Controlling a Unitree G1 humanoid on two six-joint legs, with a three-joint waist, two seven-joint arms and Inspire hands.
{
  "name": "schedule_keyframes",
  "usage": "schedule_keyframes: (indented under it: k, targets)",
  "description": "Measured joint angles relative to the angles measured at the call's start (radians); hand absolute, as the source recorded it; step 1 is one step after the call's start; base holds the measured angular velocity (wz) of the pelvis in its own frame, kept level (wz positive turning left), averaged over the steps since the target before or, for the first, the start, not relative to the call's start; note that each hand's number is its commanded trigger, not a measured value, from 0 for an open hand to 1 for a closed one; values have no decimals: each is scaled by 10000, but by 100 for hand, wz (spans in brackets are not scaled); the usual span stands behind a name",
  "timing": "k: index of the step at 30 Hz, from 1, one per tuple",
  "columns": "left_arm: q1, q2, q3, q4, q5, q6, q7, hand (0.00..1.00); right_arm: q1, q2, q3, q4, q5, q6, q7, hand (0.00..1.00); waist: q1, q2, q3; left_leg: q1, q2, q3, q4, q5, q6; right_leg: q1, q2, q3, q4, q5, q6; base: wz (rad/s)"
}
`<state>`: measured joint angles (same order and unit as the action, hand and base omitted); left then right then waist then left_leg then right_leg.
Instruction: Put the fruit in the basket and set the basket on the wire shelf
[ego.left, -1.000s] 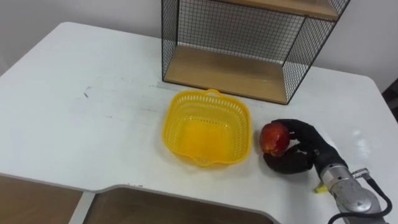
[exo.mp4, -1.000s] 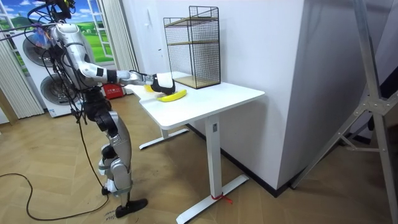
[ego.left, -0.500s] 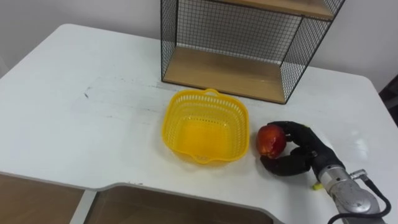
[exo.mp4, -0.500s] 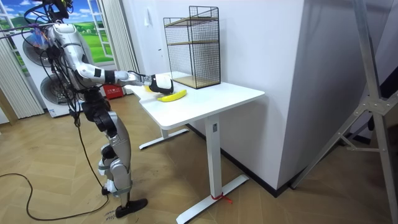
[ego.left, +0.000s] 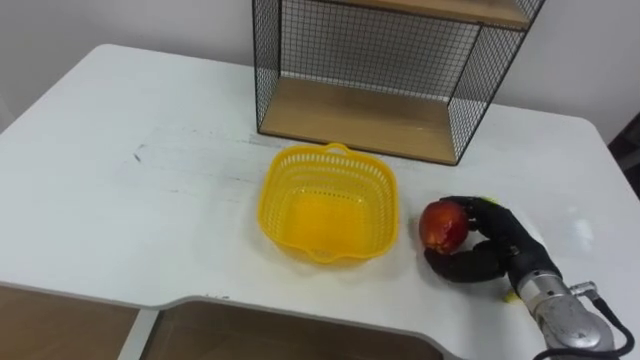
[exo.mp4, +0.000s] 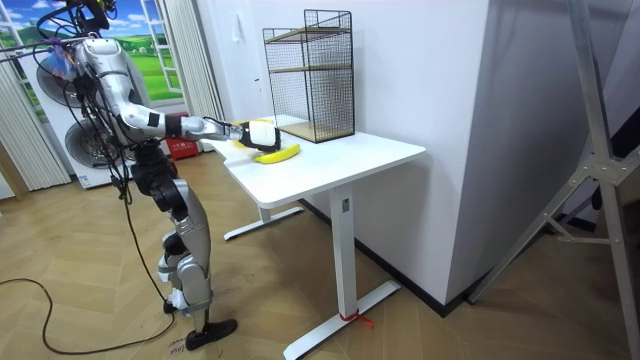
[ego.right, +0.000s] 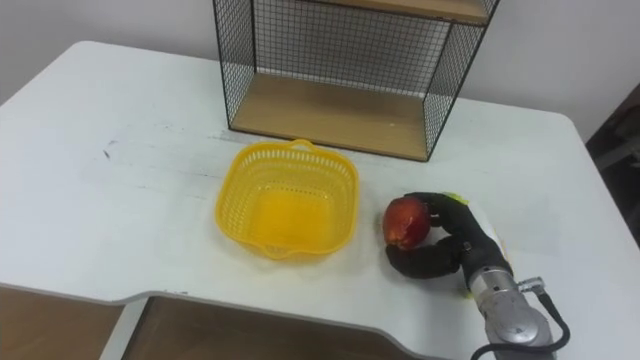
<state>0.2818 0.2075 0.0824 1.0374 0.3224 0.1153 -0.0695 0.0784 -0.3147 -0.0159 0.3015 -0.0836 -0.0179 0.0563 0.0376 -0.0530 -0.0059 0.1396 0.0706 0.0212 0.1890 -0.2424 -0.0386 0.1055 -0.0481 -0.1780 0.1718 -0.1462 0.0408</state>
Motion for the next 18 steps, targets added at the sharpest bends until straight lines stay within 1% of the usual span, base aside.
schedule_keyframes:
  k: [1, 3, 5, 8, 10, 11, 13, 14, 18]
  targets:
    - [36, 0, 3, 2, -4, 0, 0, 0, 0, 6, -124, 0, -2, 0, -232, 100, -9, 54, 51, 50, 1, 24, -4, 3, 1, 37, 3, 21, -7, 0, 0, -4]
    - [48, 2, 3, 2, -5, 1, 16, 0, 0, 7, -278, -1, -2, -1, -653, 100, -60, 37, 51, 88, -1, 39, -27, 2, 1, 71, 2, 28, -16, -2, 4, -2]
    - [-2, -17, -3, -4, -7, -3, 19, 0, -2, 7, -522, -1, 25, -2, -1107, 100, -44, 70, 71, 114, 0, 91, -73, 2, 1, 64, 7, 72, -18, -3, 4, -6]
    - [24, -19, -2, -215, -6, -7, 19, 0, -4, 6, -666, -200, 103, -6, -1655, 100, -37, 58, 60, 109, 3, 167, -109, 2, 1, -5, 17, 134, -5, -3, 4, -7]
    - [41, -17, 3, -382, -6, -25, 19, 0, -3, 7, -738, -550, 331, -7, -1989, 100, -47, 97, 81, 104, 3, 188, -112, 2, 1, -26, 18, 154, 0, -1, 4, -4]
    - [74, -16, 49, -404, -6, -105, 22, 0, -3, 8, -800, -845, 515, -7, -2179, 100, -53, 84, 72, 99, 3, 184, -122, 2, 1, -26, 18, 140, -6, -1, 4, 0]
    - [64, -31, 148, -493, -5, -166, 39, 0, -5, 5, -889, -1238, 785, -59, -2421, 100, -54, 92, 75, 99, 7, 180, -138, 2, 0, -31, 24, 132, -16, -2, 5, 0]
    - [63, -36, 148, -490, -5, -195, 127, 0, -9, 4, -897, -1443, 826, -83, -2550, 100, -42, 68, 62, 104, 7, 180, -128, 2, 1, -41, 26, 138, -9, -2, 6, 0]
    - [88, -40, 147, -445, -4, -221, 198, 0, -8, 6, -893, -1833, 821, -118, -2602, 100, -29, 2, 68, 103, 6, 199, -113, 2, 1, -56, 26, 159, -3, -3, 7, 0]
